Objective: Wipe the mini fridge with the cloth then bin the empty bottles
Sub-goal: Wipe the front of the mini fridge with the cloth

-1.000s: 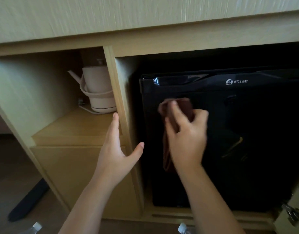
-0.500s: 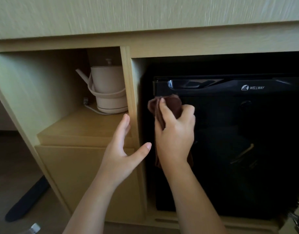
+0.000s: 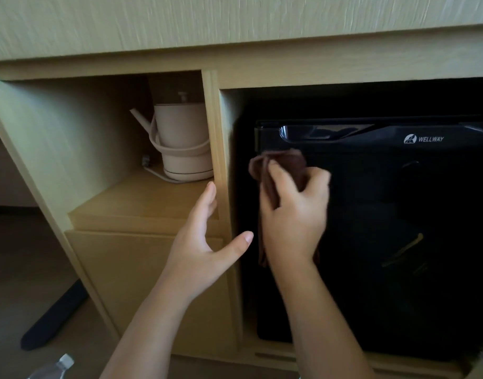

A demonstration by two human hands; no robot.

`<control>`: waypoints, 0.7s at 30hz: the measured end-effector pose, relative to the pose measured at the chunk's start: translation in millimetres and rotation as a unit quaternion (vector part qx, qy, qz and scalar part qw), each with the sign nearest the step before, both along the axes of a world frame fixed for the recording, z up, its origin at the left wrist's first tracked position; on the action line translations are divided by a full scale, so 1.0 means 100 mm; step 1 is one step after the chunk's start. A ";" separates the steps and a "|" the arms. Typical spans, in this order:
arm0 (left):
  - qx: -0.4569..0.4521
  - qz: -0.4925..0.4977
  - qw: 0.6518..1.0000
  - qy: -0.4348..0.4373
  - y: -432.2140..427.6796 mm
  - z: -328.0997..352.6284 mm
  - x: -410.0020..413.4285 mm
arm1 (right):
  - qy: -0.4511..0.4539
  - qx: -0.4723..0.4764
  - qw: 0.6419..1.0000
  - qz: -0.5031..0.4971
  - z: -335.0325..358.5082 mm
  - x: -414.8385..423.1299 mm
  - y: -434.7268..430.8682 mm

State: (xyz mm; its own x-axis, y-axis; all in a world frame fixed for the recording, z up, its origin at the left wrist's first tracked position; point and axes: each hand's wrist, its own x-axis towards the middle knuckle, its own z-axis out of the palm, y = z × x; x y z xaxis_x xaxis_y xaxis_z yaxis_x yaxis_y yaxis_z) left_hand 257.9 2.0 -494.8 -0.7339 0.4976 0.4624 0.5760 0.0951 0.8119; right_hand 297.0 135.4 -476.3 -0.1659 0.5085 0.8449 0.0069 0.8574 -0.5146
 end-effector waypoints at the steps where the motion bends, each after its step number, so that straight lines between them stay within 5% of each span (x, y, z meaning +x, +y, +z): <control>1: -0.002 -0.003 1.000 -0.002 0.00 0.00 0.00 | -0.028 0.036 0.999 -0.004 -0.08 -0.03 -0.05; 8: 0.004 0.011 1.000 0.008 0.04 -0.01 0.01 | -0.178 0.149 0.973 0.007 -0.70 0.21 0.07; 15: -0.013 0.024 1.000 0.011 0.04 -0.05 0.03 | 0.007 -0.023 1.000 -0.017 -0.17 0.30 0.45; 21: -0.028 0.032 0.999 0.008 0.04 -0.07 0.05 | -0.117 0.100 0.988 -0.021 -0.57 0.25 0.16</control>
State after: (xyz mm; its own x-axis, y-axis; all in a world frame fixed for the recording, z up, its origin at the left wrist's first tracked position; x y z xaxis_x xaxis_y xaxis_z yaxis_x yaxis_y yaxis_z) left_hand 262.5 6.2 -502.1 -0.7573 0.4753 0.4478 0.5809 0.1771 0.7945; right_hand 322.2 151.7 -533.8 -0.3508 0.3459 0.8702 0.1425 0.9382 -0.3155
